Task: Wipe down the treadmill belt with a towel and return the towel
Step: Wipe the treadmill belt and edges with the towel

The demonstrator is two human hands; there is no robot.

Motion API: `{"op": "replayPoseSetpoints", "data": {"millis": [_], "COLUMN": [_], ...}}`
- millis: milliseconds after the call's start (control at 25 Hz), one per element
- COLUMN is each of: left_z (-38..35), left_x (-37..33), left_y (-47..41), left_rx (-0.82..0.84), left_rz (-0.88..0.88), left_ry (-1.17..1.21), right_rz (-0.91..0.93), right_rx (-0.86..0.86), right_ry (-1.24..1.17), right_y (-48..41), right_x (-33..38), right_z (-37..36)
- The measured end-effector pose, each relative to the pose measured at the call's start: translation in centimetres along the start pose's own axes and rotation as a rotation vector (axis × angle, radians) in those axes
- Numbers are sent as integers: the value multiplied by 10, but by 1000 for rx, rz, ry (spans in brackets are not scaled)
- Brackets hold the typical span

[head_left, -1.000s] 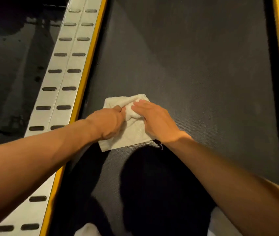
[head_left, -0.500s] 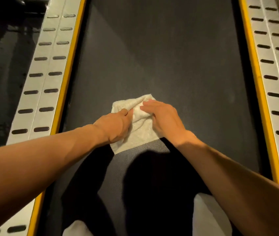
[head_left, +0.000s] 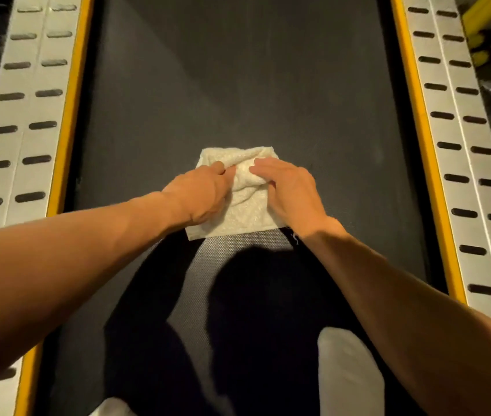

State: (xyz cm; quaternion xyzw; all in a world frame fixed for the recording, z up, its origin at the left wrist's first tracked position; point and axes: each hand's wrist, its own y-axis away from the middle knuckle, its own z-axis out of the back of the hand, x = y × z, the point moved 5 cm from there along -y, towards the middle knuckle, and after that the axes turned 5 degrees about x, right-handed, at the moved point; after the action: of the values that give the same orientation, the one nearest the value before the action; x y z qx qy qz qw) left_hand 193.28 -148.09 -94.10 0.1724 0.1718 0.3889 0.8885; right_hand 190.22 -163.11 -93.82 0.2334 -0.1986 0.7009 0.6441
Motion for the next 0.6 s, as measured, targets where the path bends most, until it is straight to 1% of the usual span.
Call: {"op": "replayPoseSetpoints", "data": {"millis": [40, 80, 160, 240, 280, 360, 400, 520, 600], "left_z": [3, 9, 18, 18, 16, 16, 17, 28, 31], "left_x": [4, 9, 3, -24, -39, -59, -66, -79, -81], "left_y": [-4, -8, -5, 5, 8, -7, -20, -49, -53], "left_rx": [11, 13, -16, -49, -58, -39, -33, -86, -98], "left_rz": [-2, 31, 94, 25, -8, -1, 7, -16, -36], "left_ry": [-8, 6, -18, -136, -103, 12, 18, -95, -139], "right_rz": [23, 43, 49, 3, -37, -124, -153, -231, -243], "right_rx": [-15, -17, 28, 60, 56, 15, -6, -2, 8], "right_ry": [5, 23, 52, 40, 29, 13, 14, 38, 31], "right_y": [-6, -7, 2, 20, 28, 36, 35, 30, 43], "right_x": [4, 7, 6, -9, -20, -41, -48, -51, -53], "right_z": [1, 1, 0, 6, 13, 34, 41, 45, 51]}}
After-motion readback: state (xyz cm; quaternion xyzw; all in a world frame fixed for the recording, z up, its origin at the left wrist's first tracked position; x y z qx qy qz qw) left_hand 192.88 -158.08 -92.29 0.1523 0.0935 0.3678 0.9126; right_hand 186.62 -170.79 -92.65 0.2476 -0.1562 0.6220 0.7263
